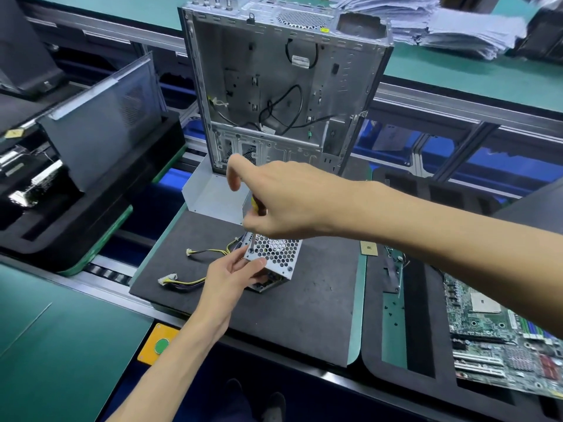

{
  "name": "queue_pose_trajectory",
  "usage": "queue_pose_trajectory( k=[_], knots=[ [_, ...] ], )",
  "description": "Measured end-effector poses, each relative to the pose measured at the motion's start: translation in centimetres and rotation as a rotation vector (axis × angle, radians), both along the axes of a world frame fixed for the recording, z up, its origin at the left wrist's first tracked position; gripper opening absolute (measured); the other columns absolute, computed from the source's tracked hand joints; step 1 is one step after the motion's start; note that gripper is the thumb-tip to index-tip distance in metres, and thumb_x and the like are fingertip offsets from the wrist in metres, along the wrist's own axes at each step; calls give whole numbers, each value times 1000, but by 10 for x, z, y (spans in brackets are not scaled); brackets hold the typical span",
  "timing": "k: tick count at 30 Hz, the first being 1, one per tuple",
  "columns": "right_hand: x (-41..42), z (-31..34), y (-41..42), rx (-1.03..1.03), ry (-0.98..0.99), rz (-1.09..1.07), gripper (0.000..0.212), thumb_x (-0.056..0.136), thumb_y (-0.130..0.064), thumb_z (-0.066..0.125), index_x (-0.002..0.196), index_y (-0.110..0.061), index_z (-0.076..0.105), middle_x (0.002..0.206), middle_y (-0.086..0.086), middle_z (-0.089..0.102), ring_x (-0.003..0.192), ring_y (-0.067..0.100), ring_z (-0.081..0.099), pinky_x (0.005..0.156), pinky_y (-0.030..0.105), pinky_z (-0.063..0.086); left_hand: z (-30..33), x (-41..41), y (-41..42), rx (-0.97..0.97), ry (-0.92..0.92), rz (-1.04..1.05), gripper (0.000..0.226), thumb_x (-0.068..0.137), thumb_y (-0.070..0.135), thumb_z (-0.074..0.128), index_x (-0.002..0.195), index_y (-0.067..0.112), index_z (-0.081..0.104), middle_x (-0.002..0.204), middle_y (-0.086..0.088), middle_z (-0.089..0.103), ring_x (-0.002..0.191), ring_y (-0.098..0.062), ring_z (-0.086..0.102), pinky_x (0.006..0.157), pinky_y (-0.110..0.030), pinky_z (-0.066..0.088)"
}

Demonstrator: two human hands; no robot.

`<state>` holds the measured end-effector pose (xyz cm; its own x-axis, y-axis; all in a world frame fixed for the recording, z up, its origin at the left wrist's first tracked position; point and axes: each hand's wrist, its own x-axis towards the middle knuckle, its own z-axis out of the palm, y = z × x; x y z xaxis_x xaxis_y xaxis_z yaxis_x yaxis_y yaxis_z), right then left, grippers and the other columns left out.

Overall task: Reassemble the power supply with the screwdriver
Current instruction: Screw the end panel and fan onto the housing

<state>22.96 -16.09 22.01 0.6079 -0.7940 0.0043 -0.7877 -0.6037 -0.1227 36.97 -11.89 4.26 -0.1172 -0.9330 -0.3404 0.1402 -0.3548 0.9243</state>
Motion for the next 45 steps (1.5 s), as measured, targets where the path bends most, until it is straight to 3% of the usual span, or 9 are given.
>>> queue_pose_trajectory(
  k=[4,9,14,21,27,31,38,42,45],
  knots=[
    [-3,-2,-2,-64,81,-88,31,101,-46,45,117,-20,48,72,-8,45,76,28,53,62,37,34,-1,3,-1,-4,1,-11,28,94,5,67,122,4,68,113,-13,76,107,-25,72,102,-46,54],
    [-7,-1,-1,140,-110,-81,31,90,-30,57,117,-22,44,73,-9,56,75,21,57,59,35,39,-3,3,0,-28,46,-21,26,93,2,65,119,5,70,109,-10,78,100,-21,74,80,-25,60],
    [-4,-1,-3,-7,-23,-95,20,98,-39,48,103,-25,61,74,-9,59,76,22,57,56,31,32,-4,2,-1,-42,64,-22,25,93,3,66,118,5,70,110,-10,77,102,-22,74,81,-26,60],
    [-10,2,2,67,38,79,29,88,-30,55,116,-26,50,79,-12,54,76,14,48,57,33,31,-8,9,-4,-36,61,-17,16,92,9,70,105,12,78,102,-8,78,99,-23,73,97,-40,58],
    [-3,-7,3,-33,17,60,21,102,-34,41,119,-24,50,68,-9,58,63,14,47,54,33,29,-8,6,-2,-36,76,-30,28,81,22,75,107,12,77,100,-7,78,100,-24,73,102,-45,53],
    [-2,-4,5,-32,-11,87,34,93,-37,53,119,-18,43,57,-10,46,56,6,41,50,30,24,-8,6,-3,-31,71,-11,28,80,21,76,105,9,76,105,-17,76,104,-30,72,101,-47,55],
    [3,-5,7,-46,15,120,19,102,-32,45,117,-21,49,76,-4,63,65,21,46,58,36,30,-8,6,-1,-43,86,-46,19,85,18,72,103,16,79,105,-8,77,98,-23,72,97,-40,57],
    [3,-2,5,-65,87,24,25,103,-43,44,108,-21,56,73,-6,49,77,28,52,62,35,33,-8,6,-2,-38,91,-17,18,93,6,67,110,9,75,100,-6,78,93,-19,74,90,-32,60],
    [-2,5,3,32,114,96,18,99,-31,51,109,-20,60,97,-3,60,88,21,54,71,34,42,-6,5,-2,-35,98,-7,22,94,3,65,114,4,73,102,-8,78,95,-20,74,81,-25,60]
  ],
)
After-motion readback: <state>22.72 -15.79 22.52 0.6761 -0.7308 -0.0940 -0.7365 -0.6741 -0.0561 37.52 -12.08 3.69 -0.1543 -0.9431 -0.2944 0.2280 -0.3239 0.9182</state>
